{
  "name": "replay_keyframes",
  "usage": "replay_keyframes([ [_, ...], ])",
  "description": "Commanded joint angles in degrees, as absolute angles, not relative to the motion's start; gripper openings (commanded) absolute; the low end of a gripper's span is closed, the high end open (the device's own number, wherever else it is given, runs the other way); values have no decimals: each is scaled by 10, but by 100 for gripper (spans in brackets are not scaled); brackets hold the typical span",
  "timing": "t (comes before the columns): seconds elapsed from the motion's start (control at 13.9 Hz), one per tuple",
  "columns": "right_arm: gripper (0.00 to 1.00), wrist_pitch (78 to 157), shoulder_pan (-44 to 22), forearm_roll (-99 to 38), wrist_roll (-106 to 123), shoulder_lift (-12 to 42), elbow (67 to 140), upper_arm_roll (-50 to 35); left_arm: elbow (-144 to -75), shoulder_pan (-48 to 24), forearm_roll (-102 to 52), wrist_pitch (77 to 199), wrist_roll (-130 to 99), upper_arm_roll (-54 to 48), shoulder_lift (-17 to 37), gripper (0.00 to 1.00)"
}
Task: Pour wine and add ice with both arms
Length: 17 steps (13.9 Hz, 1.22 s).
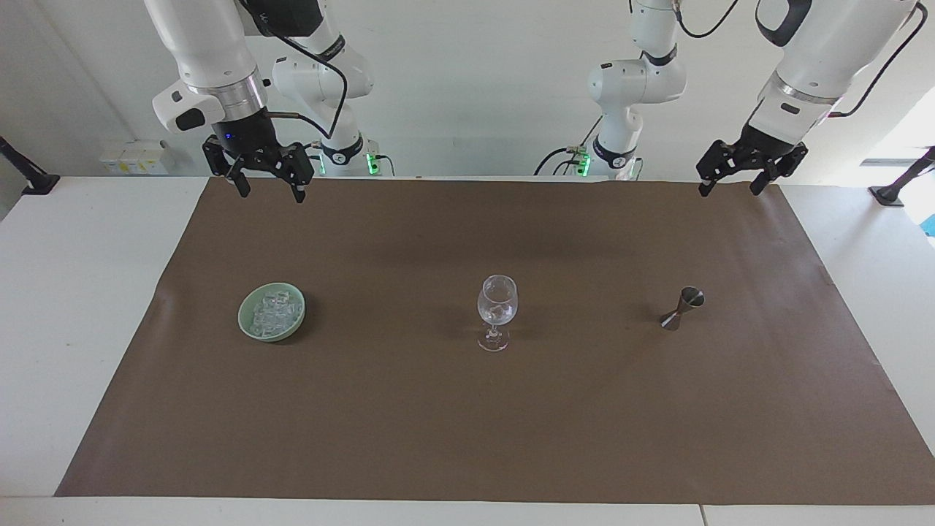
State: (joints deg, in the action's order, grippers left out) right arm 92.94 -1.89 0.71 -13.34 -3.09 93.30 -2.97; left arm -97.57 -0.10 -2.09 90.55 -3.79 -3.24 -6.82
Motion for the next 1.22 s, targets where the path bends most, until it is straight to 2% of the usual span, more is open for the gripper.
replay_keyframes([
  [0.0,100,924,-7,9,-123,-40,942,-38,-999,0,-23,913,-44,-29,-88,100],
  [1.15,100,932,-6,6,-124,-40,944,-38,-997,4,-23,914,-44,-29,-87,100],
])
